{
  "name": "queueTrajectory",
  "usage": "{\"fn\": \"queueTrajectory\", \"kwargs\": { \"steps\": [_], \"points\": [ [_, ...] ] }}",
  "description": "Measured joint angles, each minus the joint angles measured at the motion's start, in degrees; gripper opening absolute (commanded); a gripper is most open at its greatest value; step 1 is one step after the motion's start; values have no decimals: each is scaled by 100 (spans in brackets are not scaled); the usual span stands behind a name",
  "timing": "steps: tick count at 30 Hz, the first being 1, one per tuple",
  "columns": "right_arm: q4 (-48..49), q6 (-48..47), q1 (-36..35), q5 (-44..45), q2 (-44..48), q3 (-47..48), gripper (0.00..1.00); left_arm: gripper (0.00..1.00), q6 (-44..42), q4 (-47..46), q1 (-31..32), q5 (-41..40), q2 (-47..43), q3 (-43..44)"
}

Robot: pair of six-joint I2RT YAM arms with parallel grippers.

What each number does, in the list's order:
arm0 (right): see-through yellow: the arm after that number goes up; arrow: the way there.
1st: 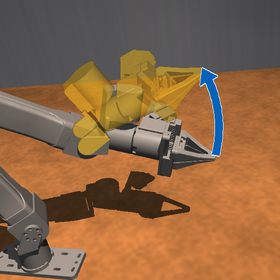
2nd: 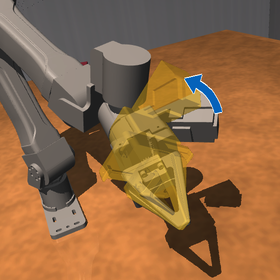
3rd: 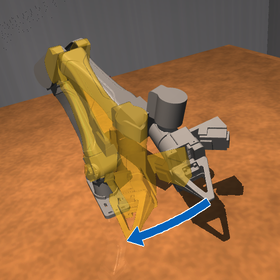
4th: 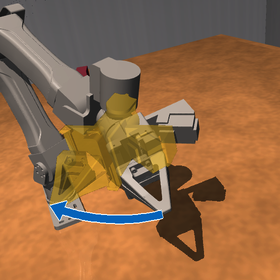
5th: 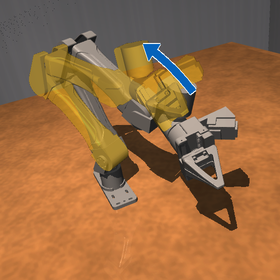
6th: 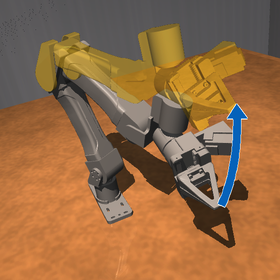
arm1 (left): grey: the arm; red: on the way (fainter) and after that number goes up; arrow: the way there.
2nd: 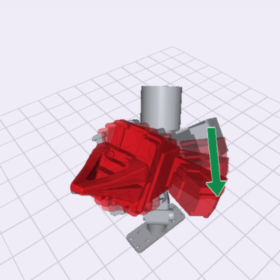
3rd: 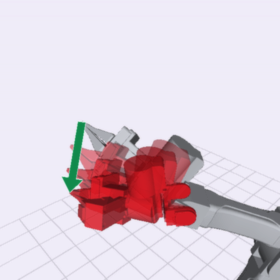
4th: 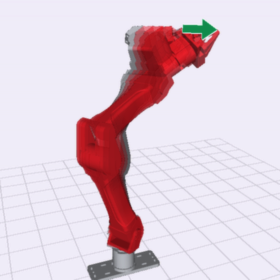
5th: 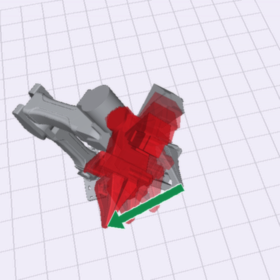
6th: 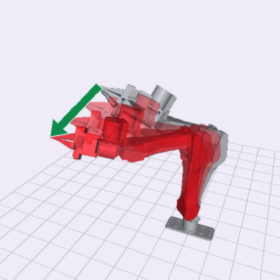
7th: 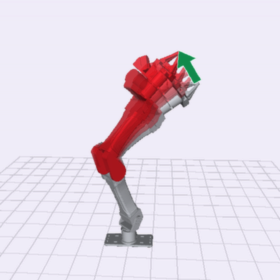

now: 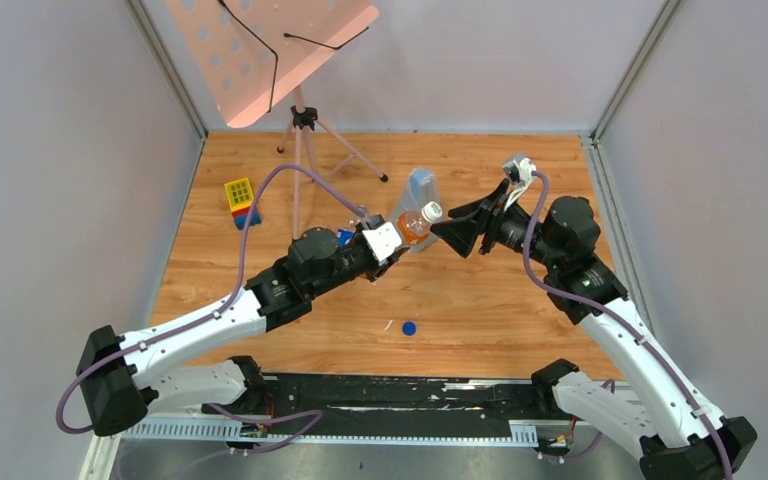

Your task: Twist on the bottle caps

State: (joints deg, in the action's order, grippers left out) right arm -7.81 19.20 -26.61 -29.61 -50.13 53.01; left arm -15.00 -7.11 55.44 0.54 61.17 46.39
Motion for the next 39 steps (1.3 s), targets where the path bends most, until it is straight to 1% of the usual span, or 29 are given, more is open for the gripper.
{"fn": "queueTrajectory", "kwargs": {
  "steps": [4, 8, 12, 17, 20, 23, 25, 26, 27, 28, 29, 30, 31, 32, 34, 36, 39],
  "points": [
    [651, 295, 0, -177, 0, -247, 64, 0, 275, -385, -2, 164, 136, 0],
    [1217, 439, -28, -302, 11, -354, 61, 0, 494, -629, -2, 299, 297, 0],
    [1547, 509, -37, -343, 9, -411, 57, 0, 678, -802, -2, 422, 400, 0],
    [1718, 535, -37, -341, -7, -472, 41, 0, 789, -962, -2, 608, 487, 0],
    [1770, 527, -37, -328, -13, -522, 28, 1, 800, -975, -2, 675, 529, 0],
    [1773, 424, -37, -306, -24, -538, 12, 4, 859, -981, -9, 706, 575, 0],
    [1749, 358, -39, -284, -33, -538, 4, 13, 863, -979, -17, 693, 584, 0],
    [1720, 321, -39, -262, -33, -531, 2, 22, 863, -970, -22, 684, 584, 0],
    [1657, 273, -39, -229, -33, -511, 0, 26, 868, -957, -20, 658, 584, 0],
    [1580, 225, -52, -199, -33, -483, 0, 37, 866, -940, -20, 634, 584, 0],
    [1434, 155, -66, -155, -31, -424, 0, 41, 866, -918, -20, 599, 584, 0],
    [1285, 81, -76, -114, -33, -367, 0, 51, 863, -898, -20, 562, 584, 0],
    [1132, 13, -90, -76, -35, -304, 0, 58, 857, -866, -20, 496, 581, 0],
    [905, -68, -105, -37, -44, -212, 0, 72, 846, -828, -15, 435, 575, 2],
    [522, -315, -125, 144, -76, -26, 0, 96, 833, -697, -11, 273, 544, 4],
    [184, -575, -96, 446, -118, 144, 0, 99, 901, -481, -55, 13, 433, 4],
    [-358, -966, -39, 1064, -203, 356, 0, 100, 1029, -282, -216, -352, 168, 2]
  ]
}}
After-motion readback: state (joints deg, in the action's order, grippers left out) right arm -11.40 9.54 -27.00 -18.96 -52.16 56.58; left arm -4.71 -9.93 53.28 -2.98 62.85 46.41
